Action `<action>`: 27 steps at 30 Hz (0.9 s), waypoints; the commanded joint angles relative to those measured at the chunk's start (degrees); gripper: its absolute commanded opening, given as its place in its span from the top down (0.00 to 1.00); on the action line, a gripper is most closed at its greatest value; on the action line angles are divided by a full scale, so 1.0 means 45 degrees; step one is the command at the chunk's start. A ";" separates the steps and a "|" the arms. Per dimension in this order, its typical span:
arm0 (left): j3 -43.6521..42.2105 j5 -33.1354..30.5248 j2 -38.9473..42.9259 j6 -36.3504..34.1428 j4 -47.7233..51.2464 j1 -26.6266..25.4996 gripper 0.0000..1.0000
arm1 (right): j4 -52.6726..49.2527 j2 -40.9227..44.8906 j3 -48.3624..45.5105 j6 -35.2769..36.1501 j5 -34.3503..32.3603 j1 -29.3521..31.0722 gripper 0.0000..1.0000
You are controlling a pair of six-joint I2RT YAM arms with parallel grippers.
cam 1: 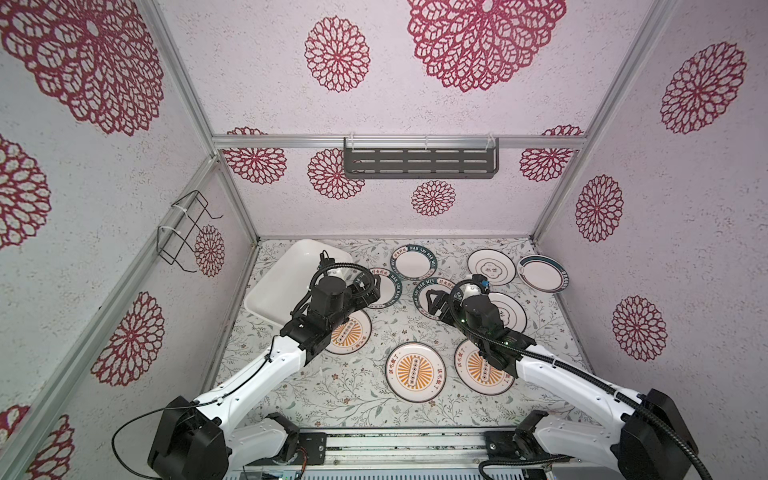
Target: Place the plates into the plastic bin on the countertop
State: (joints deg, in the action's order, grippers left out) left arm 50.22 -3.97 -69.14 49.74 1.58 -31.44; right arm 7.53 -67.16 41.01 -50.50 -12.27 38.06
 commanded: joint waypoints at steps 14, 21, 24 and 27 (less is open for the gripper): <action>0.2041 0.2209 -0.3644 -0.3122 0.0407 -0.1024 0.03 | 0.0759 -0.0818 -0.1701 -0.2920 0.1944 -0.2890 0.04; 0.3015 0.2785 -0.5242 -0.3408 0.0028 -0.1177 0.03 | 0.2621 -0.1798 -0.2363 -0.3976 0.2247 -0.3392 0.07; 0.3346 0.3003 -0.5667 -0.3512 0.0174 -0.1197 0.03 | 0.3136 -0.2516 -0.2360 -0.4224 0.2405 -0.3628 0.11; 0.3392 0.3130 -0.5830 -0.3507 0.0112 -0.1216 0.03 | 0.3476 -0.3047 -0.2264 -0.3900 0.2473 -0.3693 0.12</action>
State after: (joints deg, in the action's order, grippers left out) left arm 64.42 8.56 -94.59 35.27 3.64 -36.49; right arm 18.46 -79.83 30.35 -67.35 -2.15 21.96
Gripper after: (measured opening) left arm 0.971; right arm 0.879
